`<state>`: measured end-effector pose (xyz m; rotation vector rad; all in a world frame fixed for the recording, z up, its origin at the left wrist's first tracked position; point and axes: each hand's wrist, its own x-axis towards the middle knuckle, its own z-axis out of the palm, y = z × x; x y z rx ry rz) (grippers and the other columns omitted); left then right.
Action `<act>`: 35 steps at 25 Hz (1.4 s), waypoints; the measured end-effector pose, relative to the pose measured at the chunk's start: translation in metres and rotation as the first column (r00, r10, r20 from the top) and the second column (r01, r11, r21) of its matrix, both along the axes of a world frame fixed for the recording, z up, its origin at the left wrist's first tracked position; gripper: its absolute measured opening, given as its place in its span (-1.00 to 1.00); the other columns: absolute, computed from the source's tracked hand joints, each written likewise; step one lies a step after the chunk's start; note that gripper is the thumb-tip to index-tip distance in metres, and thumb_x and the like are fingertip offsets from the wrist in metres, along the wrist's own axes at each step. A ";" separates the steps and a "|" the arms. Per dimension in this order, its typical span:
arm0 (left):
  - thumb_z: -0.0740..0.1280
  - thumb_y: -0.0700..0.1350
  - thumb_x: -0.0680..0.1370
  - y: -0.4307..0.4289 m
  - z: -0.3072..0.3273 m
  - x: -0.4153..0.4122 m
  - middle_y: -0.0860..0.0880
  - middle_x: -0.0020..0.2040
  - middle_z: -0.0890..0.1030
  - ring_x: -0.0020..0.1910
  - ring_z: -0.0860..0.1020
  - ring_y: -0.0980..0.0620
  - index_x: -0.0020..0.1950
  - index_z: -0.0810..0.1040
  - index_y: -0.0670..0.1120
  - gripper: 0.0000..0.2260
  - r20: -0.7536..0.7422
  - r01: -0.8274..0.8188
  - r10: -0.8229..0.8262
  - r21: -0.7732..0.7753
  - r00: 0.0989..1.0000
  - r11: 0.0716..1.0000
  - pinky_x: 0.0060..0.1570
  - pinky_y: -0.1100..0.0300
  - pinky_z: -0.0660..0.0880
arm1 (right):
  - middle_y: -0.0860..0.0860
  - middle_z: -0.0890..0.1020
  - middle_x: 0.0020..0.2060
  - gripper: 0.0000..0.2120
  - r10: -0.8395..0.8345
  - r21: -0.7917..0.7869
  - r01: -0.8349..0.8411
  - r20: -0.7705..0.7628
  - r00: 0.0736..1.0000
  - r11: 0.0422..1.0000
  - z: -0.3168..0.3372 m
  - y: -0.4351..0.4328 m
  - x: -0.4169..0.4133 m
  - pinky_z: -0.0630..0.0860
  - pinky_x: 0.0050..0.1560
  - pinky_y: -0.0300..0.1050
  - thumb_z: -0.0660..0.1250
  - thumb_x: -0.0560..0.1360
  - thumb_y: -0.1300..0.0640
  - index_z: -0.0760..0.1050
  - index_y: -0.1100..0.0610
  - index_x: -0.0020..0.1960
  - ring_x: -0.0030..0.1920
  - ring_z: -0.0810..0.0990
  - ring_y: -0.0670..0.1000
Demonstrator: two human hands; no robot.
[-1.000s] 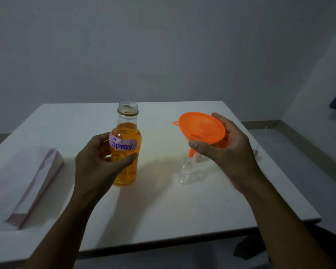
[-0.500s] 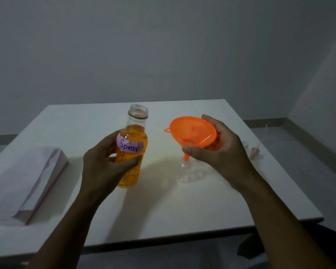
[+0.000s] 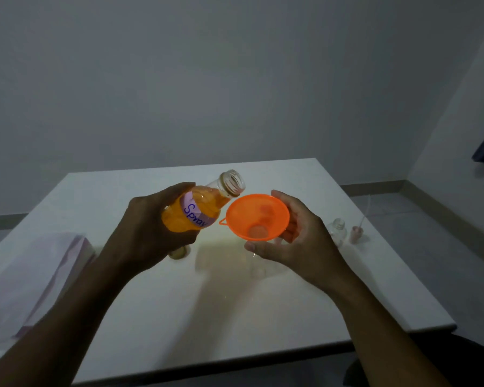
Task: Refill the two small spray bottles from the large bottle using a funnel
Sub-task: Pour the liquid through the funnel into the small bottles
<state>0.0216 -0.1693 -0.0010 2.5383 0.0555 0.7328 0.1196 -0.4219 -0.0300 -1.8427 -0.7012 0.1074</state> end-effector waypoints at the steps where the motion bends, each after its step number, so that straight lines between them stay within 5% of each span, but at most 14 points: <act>1: 0.62 -0.13 0.25 0.001 0.004 0.002 -0.05 0.13 0.64 -0.04 0.57 0.06 0.37 0.46 -0.04 -0.28 -0.014 0.004 -0.004 0.041 1.000 0.999 -0.08 0.23 0.49 | -0.15 0.44 0.39 -0.02 -0.001 0.002 0.001 -0.001 1.000 1.000 -0.001 -0.001 0.001 0.57 0.26 0.06 0.64 0.18 -0.17 0.27 -0.10 0.49 0.33 0.48 -0.06; 7: 0.61 -0.10 0.23 0.009 0.019 0.009 -0.04 0.14 0.64 -0.01 0.62 -0.11 0.40 0.41 0.06 -0.23 -0.036 0.009 0.000 0.259 0.999 0.966 -0.09 -0.05 0.59 | -0.14 0.45 0.38 -0.04 0.006 0.003 -0.006 0.006 1.000 1.000 0.000 0.001 0.001 0.59 0.23 0.00 0.65 0.20 -0.15 0.28 -0.09 0.49 0.31 0.50 -0.06; 19: 0.58 -0.05 0.25 0.012 0.029 0.014 -0.04 0.17 0.63 0.01 0.61 -0.15 0.40 0.39 0.08 -0.24 -0.032 -0.011 0.028 0.431 0.999 0.902 -0.12 -0.02 0.59 | -0.08 0.46 0.38 -0.06 0.014 0.026 -0.014 -0.014 1.000 1.000 0.002 0.002 -0.001 0.59 0.24 0.05 0.64 0.22 -0.08 0.29 -0.05 0.49 0.33 0.50 -0.01; 35: 0.60 -0.10 0.23 0.014 0.031 0.012 -0.07 0.17 0.64 0.02 0.61 -0.18 0.39 0.43 0.02 -0.25 -0.012 -0.013 0.021 0.464 1.000 0.886 -0.12 0.03 0.52 | -0.09 0.46 0.38 -0.06 0.016 0.017 -0.016 -0.012 1.000 1.000 0.004 0.003 0.001 0.60 0.22 -0.02 0.60 0.22 -0.13 0.28 -0.06 0.50 0.33 0.50 -0.02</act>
